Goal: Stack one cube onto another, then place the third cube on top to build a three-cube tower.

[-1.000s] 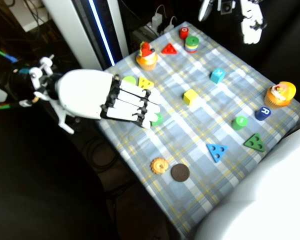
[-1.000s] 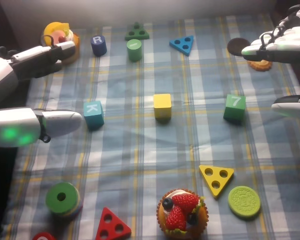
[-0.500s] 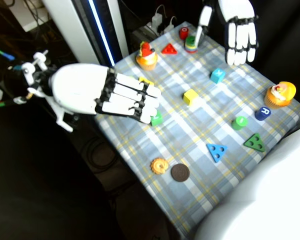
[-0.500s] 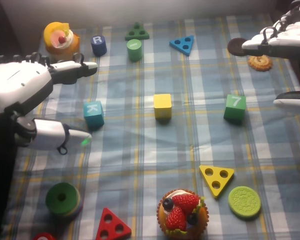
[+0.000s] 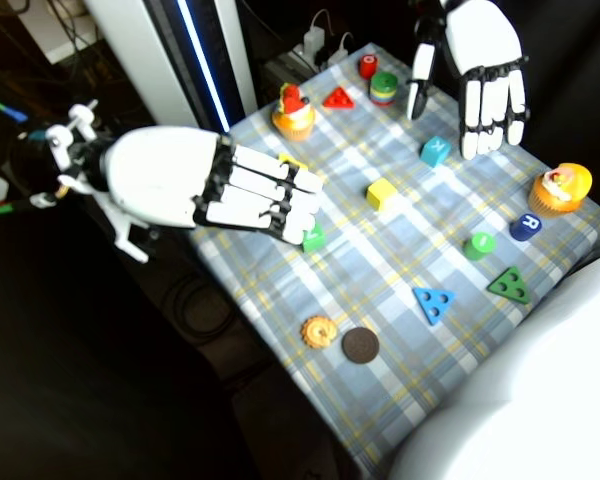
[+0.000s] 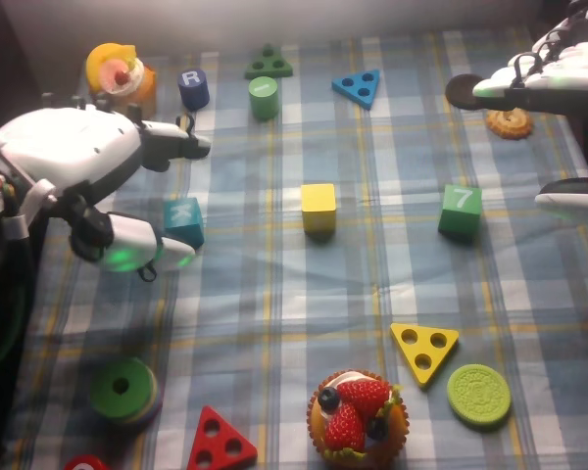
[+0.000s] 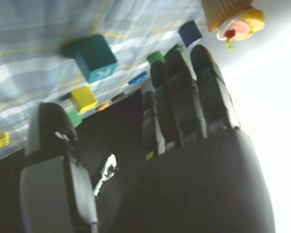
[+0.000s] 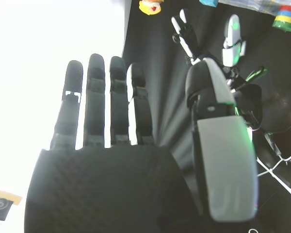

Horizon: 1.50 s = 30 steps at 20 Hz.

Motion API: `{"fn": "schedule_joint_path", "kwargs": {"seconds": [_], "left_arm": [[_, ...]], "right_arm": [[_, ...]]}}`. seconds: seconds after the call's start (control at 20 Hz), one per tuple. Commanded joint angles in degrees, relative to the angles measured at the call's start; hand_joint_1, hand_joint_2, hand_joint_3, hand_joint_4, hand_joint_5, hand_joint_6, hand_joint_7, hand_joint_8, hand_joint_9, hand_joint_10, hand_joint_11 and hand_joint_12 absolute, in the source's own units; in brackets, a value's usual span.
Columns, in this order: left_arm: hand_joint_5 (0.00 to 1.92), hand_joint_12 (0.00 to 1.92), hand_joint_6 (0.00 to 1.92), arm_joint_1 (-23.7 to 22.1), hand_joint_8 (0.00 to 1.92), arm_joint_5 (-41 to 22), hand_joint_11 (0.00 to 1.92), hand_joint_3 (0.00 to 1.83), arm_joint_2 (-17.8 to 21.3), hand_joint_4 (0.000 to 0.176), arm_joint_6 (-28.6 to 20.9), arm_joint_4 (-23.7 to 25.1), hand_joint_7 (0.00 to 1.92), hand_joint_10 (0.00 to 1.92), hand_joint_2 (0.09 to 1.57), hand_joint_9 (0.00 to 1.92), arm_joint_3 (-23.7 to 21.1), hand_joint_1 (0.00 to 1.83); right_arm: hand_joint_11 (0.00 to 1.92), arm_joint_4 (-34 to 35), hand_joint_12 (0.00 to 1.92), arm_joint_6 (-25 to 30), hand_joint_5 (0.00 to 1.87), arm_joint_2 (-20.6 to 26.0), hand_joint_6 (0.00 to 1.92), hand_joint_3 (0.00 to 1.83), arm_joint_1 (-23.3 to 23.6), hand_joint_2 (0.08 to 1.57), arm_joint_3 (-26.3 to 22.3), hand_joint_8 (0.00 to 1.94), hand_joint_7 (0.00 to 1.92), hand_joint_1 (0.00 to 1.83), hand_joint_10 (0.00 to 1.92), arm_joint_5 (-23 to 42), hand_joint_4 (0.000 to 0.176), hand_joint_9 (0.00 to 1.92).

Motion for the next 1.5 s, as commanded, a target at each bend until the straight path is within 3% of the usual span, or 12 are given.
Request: {"fn": "schedule_joint_path", "kwargs": {"seconds": [0.0, 0.25, 0.3, 0.45, 0.55, 0.85, 1.05, 1.1, 1.15, 1.25, 1.3, 1.45], "left_arm": [[0.56, 0.26, 0.02, -0.97, 0.01, -4.35, 0.23, 0.0, -0.39, 0.134, 1.25, 0.55, 0.68, 0.01, 0.96, 0.6, 0.7, 0.79], [0.82, 0.26, 0.01, -2.04, 0.0, -1.82, 0.16, 0.0, -2.93, 0.107, 6.55, -3.47, 0.73, 0.0, 0.99, 0.62, 3.44, 0.74], [0.83, 0.26, 0.0, -2.04, 0.0, -1.51, 0.14, 0.01, -3.3, 0.129, 6.73, -4.03, 0.71, 0.0, 1.01, 0.6, 3.94, 0.74], [0.83, 0.26, 0.0, -2.35, 0.0, -0.82, 0.15, 0.01, -4.09, 0.131, 6.94, -4.4, 0.72, 0.0, 1.02, 0.61, 4.82, 0.73], [0.84, 0.27, 0.01, -2.53, 0.01, -0.66, 0.15, 0.0, -4.16, 0.112, 7.18, -4.43, 0.73, 0.0, 1.02, 0.61, 4.92, 0.75], [0.93, 0.31, 0.02, -2.62, 0.02, 0.12, 0.2, 0.0, -5.09, 0.148, 7.89, -5.3, 0.79, 0.02, 0.99, 0.68, 6.15, 0.78], [0.94, 0.33, 0.01, -2.72, 0.02, 0.31, 0.2, 0.0, -5.43, 0.137, 8.19, -5.7, 0.82, 0.03, 0.99, 0.71, 6.51, 0.85], [0.98, 0.32, 0.75, -2.79, 0.02, 0.39, 0.2, 0.01, -5.56, 0.168, 8.2, -5.89, 0.83, 0.01, 1.07, 0.73, 6.69, 0.98], [0.96, 0.32, 0.95, -2.86, 0.02, 0.5, 0.22, 0.0, -5.72, 0.174, 8.2, -6.07, 0.86, 0.02, 1.1, 0.76, 6.87, 1.0], [1.02, 0.33, 0.9, -2.88, 0.04, 0.5, 0.28, 0.0, -5.94, 0.176, 8.2, -6.24, 0.95, 0.03, 1.09, 0.82, 6.99, 1.03], [1.1, 0.31, 0.68, -2.89, 1.03, 0.48, 0.3, 0.0, -6.02, 0.0, 8.2, -6.26, 0.88, 0.03, 1.11, 0.85, 7.01, 1.19], [1.02, 0.29, 0.81, -3.1, 1.18, 0.45, 0.3, 0.01, -6.57, 0.0, 8.2, -6.78, 0.93, 0.04, 1.12, 0.89, 7.35, 1.21]], "right_arm": [[0.0, 1.32, 0.86, 0.35, 0.4, 0.07, 0.0, 0.0, 0.12, 1.2, -0.09, 0.0, 0.46, 0.65, 0.0, 6.92, 0.0, 0.4], [0.0, 1.29, 0.89, 0.82, 0.42, -0.27, 0.0, 0.0, -0.24, 1.2, 0.24, 0.0, 0.47, 0.65, 0.0, 6.91, 0.0, 0.41], [0.0, 1.13, 0.9, 0.98, 0.41, -0.56, 0.0, 0.0, -0.28, 1.21, 0.54, 0.0, 0.47, 0.63, 0.0, 6.9, 0.0, 0.41], [0.0, 0.92, 0.89, 1.38, 0.41, -0.85, 0.0, 0.0, -0.41, 1.22, 0.87, 0.0, 0.48, 0.63, 0.0, 6.89, 0.0, 0.41], [0.0, 0.92, 0.92, 1.55, 0.41, -0.88, 0.0, 0.0, -0.48, 1.22, 0.89, 0.0, 0.48, 0.6, 0.0, 6.89, 0.0, 0.42], [0.0, 0.94, 1.01, 2.13, 0.42, -0.83, 0.0, 0.0, -0.7, 1.24, 0.9, 0.01, 0.5, 0.57, 0.01, 6.91, 0.0, 0.45], [0.0, 0.93, 1.01, 2.3, 0.42, -0.83, 0.0, 0.0, -0.81, 1.25, 0.87, 0.0, 0.51, 0.6, 0.01, 6.92, 0.0, 0.46], [0.0, 0.93, 1.02, 2.35, 0.43, -0.83, 0.0, 0.0, -0.87, 1.25, 0.88, 0.0, 0.51, 0.6, 0.01, 6.92, 0.0, 0.46], [0.0, 0.93, 0.97, 2.37, 0.43, -0.83, 0.0, 0.0, -0.93, 1.25, 0.89, 0.0, 0.51, 0.61, 0.0, 6.92, 0.0, 0.44], [0.0, 0.93, 0.95, 2.39, 0.44, -0.83, 0.01, 0.0, -0.98, 1.25, 0.89, 0.0, 0.5, 0.66, 0.0, 6.92, 0.0, 0.44], [0.0, 0.94, 0.97, 2.39, 0.45, -0.83, 0.0, 0.0, -1.03, 1.26, 0.89, 0.0, 0.5, 0.67, 0.0, 6.94, 0.0, 0.45], [0.0, 0.95, 1.0, 2.49, 0.44, -0.83, 0.0, 0.0, -1.12, 1.27, 0.89, 0.0, 0.52, 0.64, 0.0, 6.95, 0.0, 0.46]]}}
